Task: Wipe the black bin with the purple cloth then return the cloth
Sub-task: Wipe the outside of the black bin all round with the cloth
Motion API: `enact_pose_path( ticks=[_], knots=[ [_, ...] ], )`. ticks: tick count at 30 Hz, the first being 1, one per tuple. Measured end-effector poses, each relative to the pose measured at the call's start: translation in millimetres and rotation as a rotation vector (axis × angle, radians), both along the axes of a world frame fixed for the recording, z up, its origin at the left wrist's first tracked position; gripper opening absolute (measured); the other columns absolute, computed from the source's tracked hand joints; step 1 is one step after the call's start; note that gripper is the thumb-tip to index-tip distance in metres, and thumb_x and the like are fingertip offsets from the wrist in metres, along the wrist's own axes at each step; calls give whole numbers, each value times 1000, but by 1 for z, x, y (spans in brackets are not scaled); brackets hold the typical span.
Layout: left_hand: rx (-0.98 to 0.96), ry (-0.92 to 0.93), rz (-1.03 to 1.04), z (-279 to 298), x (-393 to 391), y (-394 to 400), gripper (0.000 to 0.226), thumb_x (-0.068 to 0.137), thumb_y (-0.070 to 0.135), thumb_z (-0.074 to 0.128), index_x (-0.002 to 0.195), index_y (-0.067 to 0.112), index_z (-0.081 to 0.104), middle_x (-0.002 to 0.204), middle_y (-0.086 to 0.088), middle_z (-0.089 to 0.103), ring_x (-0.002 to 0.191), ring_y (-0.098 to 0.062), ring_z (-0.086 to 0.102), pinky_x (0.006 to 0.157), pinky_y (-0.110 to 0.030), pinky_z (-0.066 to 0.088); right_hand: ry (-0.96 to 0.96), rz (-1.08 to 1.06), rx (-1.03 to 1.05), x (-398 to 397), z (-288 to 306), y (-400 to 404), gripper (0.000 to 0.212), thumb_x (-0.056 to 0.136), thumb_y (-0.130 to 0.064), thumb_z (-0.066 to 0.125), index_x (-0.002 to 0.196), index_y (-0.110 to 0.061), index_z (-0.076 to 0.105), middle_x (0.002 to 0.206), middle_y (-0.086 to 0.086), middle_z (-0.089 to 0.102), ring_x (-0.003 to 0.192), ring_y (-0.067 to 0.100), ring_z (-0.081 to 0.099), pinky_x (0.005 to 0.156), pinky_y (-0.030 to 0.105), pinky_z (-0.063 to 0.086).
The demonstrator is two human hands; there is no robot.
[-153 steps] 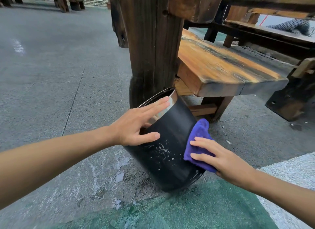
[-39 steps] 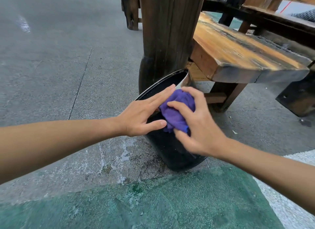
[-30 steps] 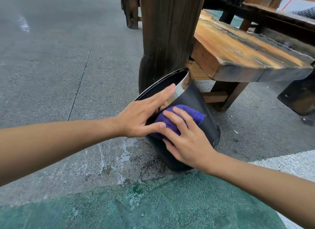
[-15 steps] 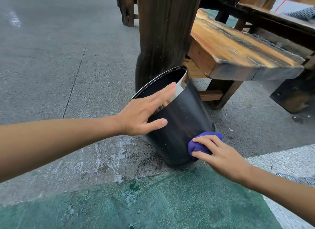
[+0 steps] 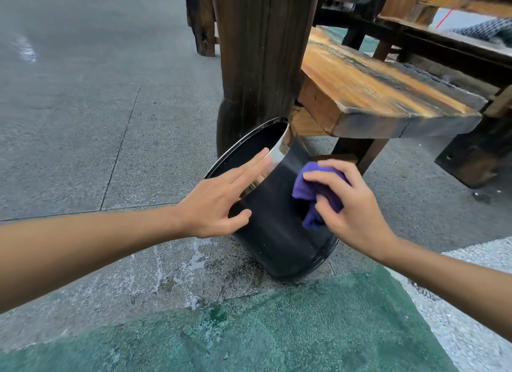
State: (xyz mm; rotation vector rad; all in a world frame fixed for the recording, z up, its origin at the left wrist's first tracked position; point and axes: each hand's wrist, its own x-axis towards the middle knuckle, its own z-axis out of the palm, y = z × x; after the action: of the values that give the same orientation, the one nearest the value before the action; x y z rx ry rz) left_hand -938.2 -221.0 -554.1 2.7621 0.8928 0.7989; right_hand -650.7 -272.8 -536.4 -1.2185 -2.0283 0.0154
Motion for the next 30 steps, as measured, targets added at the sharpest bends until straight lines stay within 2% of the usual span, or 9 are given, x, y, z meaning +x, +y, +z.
enact_pose_path(
  ticks=[6, 10, 14, 16, 19, 21, 24, 27, 30],
  knots=[
    [-47, -22, 2, -2, 4, 1, 106, 85, 27, 66, 165, 27, -5, 173, 17, 1, 151, -8, 36, 86, -34, 61, 36, 87, 5, -45, 17, 25, 55, 80, 6, 63, 133, -9, 59, 136, 9, 54, 131, 22, 50, 112, 36, 39],
    [-113, -28, 36, -5, 3, 1, 106, 87, 36, 64, 163, 36, -9, 164, 14, 34, 108, -11, 63, 86, -37, 59, -73, 83, 19, -37, -9, 13, 50, 79, 2, 66, 126, -15, 67, 140, 9, 52, 128, 28, 50, 110, 35, 38],
    [-107, 6, 51, -5, -3, -2, 92, 94, 47, 58, 162, 40, -4, 166, 13, 29, 98, -6, 69, 82, -38, 60, -281, 127, -51, -2, -40, -10, 51, 77, 0, 70, 125, -17, 69, 139, 11, 53, 129, 31, 49, 109, 41, 40],
    [-84, 14, 72, -6, -5, -5, 86, 97, 56, 51, 162, 42, -4, 152, 11, 44, 92, -2, 72, 76, -34, 60, -351, 127, -119, 16, -52, -23, 53, 77, 1, 72, 127, -18, 68, 140, 10, 51, 128, 29, 48, 109, 41, 41],
    [-60, -8, 121, -6, 0, -10, 85, 96, 61, 50, 163, 41, 2, 104, 14, 51, 88, 0, 72, 69, -31, 59, -346, 97, -212, 32, -63, -36, 58, 78, 3, 71, 130, -21, 63, 140, 7, 48, 126, 26, 48, 109, 36, 40],
    [-88, -68, 127, -3, 10, -12, 87, 95, 52, 63, 163, 38, 12, 97, 14, 56, 85, 0, 73, 72, -27, 58, -307, 65, -251, 36, -66, -39, 62, 78, 6, 69, 130, -26, 58, 139, 4, 46, 125, 23, 47, 109, 28, 35],
    [-165, -164, 116, 7, 29, -15, 88, 90, 33, 78, 161, 34, 28, 116, 10, 71, 84, 1, 74, 81, -29, 58, -250, 17, -291, 37, -63, -36, 64, 76, 8, 65, 126, -31, 56, 137, 3, 47, 122, 24, 49, 106, 29, 36],
    [-238, -236, 91, 21, 49, -17, 82, 87, 21, 81, 157, 29, 39, 93, 21, 67, 72, 10, 66, 83, -28, 55, -222, -23, -311, 40, -58, -33, 61, 75, 9, 63, 124, -28, 60, 136, 3, 48, 120, 26, 50, 104, 40, 44],
    [-301, -261, 109, 39, 66, -20, 72, 88, 17, 78, 152, 28, 49, 90, 11, 69, 72, 4, 70, 84, -32, 57, -193, -39, -300, 41, -52, -34, 62, 77, 7, 62, 126, -31, 59, 135, -1, 48, 118, 24, 51, 103, 41, 45]
  ],
)
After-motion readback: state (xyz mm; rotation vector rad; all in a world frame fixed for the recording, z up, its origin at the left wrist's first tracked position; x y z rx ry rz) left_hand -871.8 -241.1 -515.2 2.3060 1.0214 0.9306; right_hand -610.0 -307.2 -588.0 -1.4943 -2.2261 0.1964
